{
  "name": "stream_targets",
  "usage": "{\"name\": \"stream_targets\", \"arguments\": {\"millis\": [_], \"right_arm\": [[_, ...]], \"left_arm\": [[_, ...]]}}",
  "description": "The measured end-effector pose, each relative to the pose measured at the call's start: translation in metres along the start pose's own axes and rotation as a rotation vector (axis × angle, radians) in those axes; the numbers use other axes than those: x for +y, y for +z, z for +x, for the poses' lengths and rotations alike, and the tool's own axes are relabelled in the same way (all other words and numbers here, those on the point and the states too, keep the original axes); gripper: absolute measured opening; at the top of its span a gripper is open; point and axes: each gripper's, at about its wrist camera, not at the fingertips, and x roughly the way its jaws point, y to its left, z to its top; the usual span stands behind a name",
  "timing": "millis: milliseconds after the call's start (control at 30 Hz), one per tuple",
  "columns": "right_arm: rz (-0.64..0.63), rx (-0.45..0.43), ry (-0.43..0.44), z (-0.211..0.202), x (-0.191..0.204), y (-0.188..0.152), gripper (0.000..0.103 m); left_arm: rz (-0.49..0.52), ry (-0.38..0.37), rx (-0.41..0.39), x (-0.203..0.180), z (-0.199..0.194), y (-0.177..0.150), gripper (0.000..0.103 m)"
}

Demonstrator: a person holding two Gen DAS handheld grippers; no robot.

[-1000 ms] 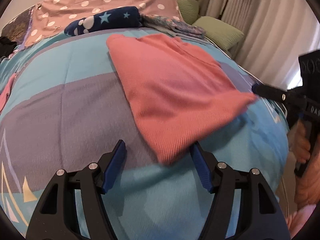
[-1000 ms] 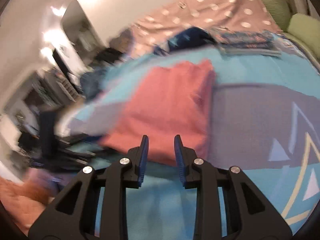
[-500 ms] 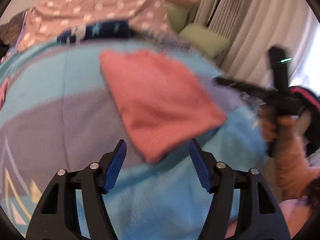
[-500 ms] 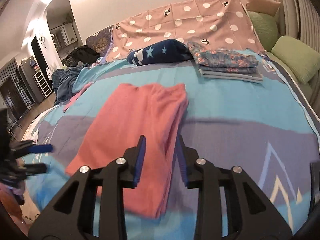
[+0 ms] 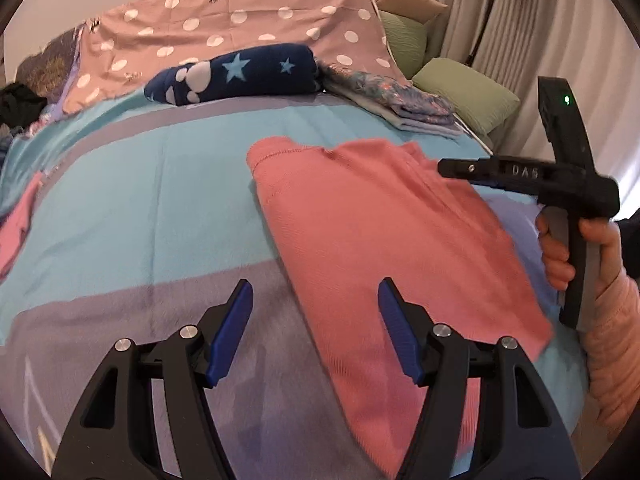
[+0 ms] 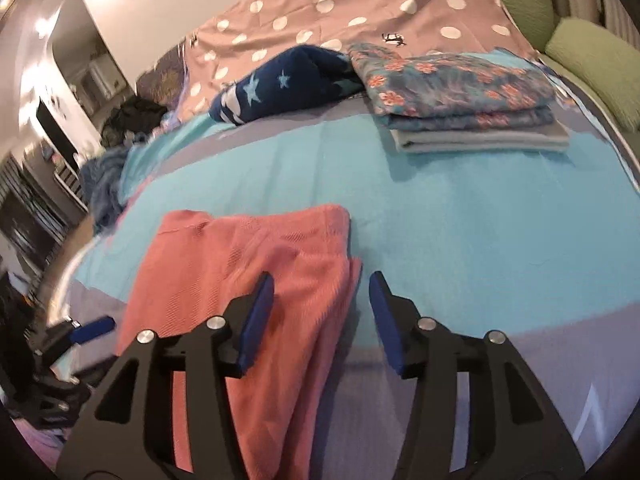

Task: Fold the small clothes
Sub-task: 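Close both tools on the folded edge of the coral sweater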

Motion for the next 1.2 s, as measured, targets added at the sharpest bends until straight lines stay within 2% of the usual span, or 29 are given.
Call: {"name": "stream_targets", "arguments": {"millis": [33,100,133,233,300,400,467,500,533,600,700,733,833,900,933,967,1000,1067,1100,1133,1200], "right_arm": [[-0.012,0.020,0.000,0.008,0.002,0.003,0.005],[-0.028,0.000,-0.020,0.006,0.006,0.003,0.005],[-0.048,-0.059,-0.011,-0.006,0.011,0.003,0.005],[-0.102,-0.210,0.075,-0.046,0.022,0.006,0.005],[-0.153,-0.230,0.057,-0.048,0.026,0.008,0.006],[-0.220,-0.143,-0.110,-0.001,0.018,0.007,0.006],[-0.149,-0.026,-0.138,0.029,-0.003,0.003,0.007],[-0.103,-0.007,-0.112,0.032,-0.012,0.003,0.007],[-0.051,-0.037,-0.071,0.023,-0.021,0.005,0.008],[-0.033,-0.109,-0.068,0.003,-0.025,0.009,0.011],[-0.068,-0.136,0.002,-0.023,-0.014,0.013,0.011],[-0.107,-0.127,0.064,-0.029,-0.003,0.012,0.011],[-0.248,-0.044,0.199,-0.028,0.032,0.002,0.011],[-0.338,0.018,0.142,-0.012,0.048,-0.006,0.012],[-0.380,0.042,0.024,0.005,0.047,-0.012,0.013],[-0.392,0.047,-0.041,0.018,0.041,-0.015,0.013],[-0.344,0.023,-0.009,0.021,0.030,-0.016,0.013],[-0.238,0.020,0.029,0.010,0.022,-0.010,0.013],[-0.207,0.008,0.040,0.005,0.020,-0.009,0.014],[-0.180,-0.011,0.050,-0.006,0.019,-0.010,0.018],[-0.167,-0.037,0.052,-0.026,0.019,-0.014,0.037]], "left_arm": [[-0.015,-0.005,-0.001,0.003,0.005,0.005,0.066],[-0.029,-0.002,-0.002,0.008,0.013,0.013,0.066],[-0.040,0.007,-0.001,0.011,0.019,0.018,0.066],[-0.066,-0.001,0.005,0.016,0.030,0.021,0.066],[-0.074,0.006,0.010,0.017,0.035,0.018,0.071],[-0.091,0.034,-0.005,0.020,0.040,0.013,0.077],[-0.105,0.043,-0.010,0.022,0.040,0.011,0.078],[-0.113,0.044,-0.014,0.023,0.039,0.010,0.078],[-0.121,0.048,-0.022,0.024,0.037,0.009,0.078],[-0.127,0.059,-0.029,0.026,0.035,0.009,0.078],[-0.118,0.079,-0.037,0.023,0.032,0.011,0.078],[-0.112,0.087,-0.043,0.022,0.030,0.012,0.078],[-0.082,0.091,-0.080,0.016,0.023,0.018,0.078],[-0.059,0.092,-0.074,0.013,0.025,0.020,0.078],[-0.040,0.121,-0.049,0.012,0.032,0.018,0.078],[-0.029,0.137,-0.028,0.013,0.038,0.017,0.079],[-0.039,0.123,-0.013,0.017,0.043,0.014,0.081],[-0.131,0.048,0.004,0.032,0.045,0.014,0.081],[-0.150,0.036,0.002,0.035,0.044,0.014,0.081],[-0.161,0.032,0.001,0.036,0.041,0.013,0.081],[-0.160,0.017,0.001,0.036,0.034,0.011,0.081]]}}
